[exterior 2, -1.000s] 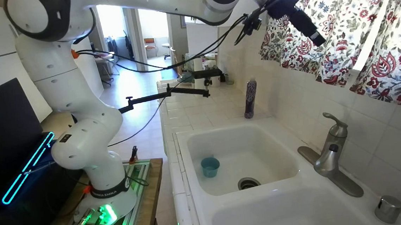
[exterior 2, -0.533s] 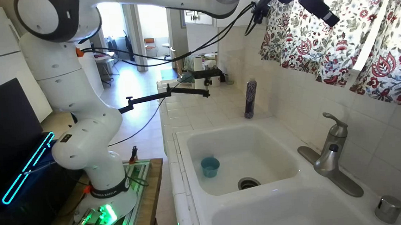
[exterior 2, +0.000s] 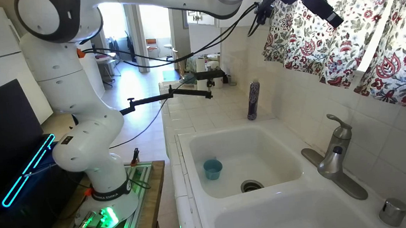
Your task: Push the curtain to the left slightly
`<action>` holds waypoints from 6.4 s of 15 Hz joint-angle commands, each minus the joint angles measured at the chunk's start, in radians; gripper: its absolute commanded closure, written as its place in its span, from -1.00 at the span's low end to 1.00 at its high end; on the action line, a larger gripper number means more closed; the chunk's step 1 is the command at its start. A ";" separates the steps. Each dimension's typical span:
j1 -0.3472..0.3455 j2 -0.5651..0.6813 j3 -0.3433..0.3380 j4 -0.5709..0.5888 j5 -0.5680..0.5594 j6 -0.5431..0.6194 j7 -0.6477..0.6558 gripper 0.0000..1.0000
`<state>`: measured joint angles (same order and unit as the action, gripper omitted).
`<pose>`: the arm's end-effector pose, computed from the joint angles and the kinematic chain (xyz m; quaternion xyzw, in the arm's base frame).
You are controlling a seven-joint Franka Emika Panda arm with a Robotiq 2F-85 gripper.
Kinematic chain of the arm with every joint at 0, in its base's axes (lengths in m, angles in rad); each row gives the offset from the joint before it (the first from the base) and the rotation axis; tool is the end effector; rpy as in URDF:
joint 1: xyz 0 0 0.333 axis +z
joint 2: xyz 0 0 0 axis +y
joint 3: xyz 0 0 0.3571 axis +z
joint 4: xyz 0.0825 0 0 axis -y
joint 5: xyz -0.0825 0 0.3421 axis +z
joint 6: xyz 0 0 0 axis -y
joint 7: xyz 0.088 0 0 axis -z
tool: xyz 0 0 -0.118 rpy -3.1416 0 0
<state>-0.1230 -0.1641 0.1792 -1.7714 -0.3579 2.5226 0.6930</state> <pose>0.5147 0.0415 0.7648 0.8649 -0.1904 0.4644 0.0000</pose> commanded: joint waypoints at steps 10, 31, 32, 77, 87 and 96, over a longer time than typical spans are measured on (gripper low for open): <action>0.106 0.103 -0.052 0.196 0.153 0.097 -0.258 -1.00; 0.119 0.438 0.002 0.628 0.466 0.195 -0.729 1.00; 0.119 0.434 0.009 0.627 0.469 0.194 -0.737 1.00; 0.104 0.417 0.359 0.554 0.523 0.193 -0.973 0.99; 0.093 0.336 0.283 0.511 0.478 0.150 -0.841 -0.48; 0.035 0.135 0.180 0.394 0.508 -0.043 -0.723 -1.00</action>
<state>-0.0612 0.0822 0.3807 -1.2730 0.1254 2.5638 -0.0791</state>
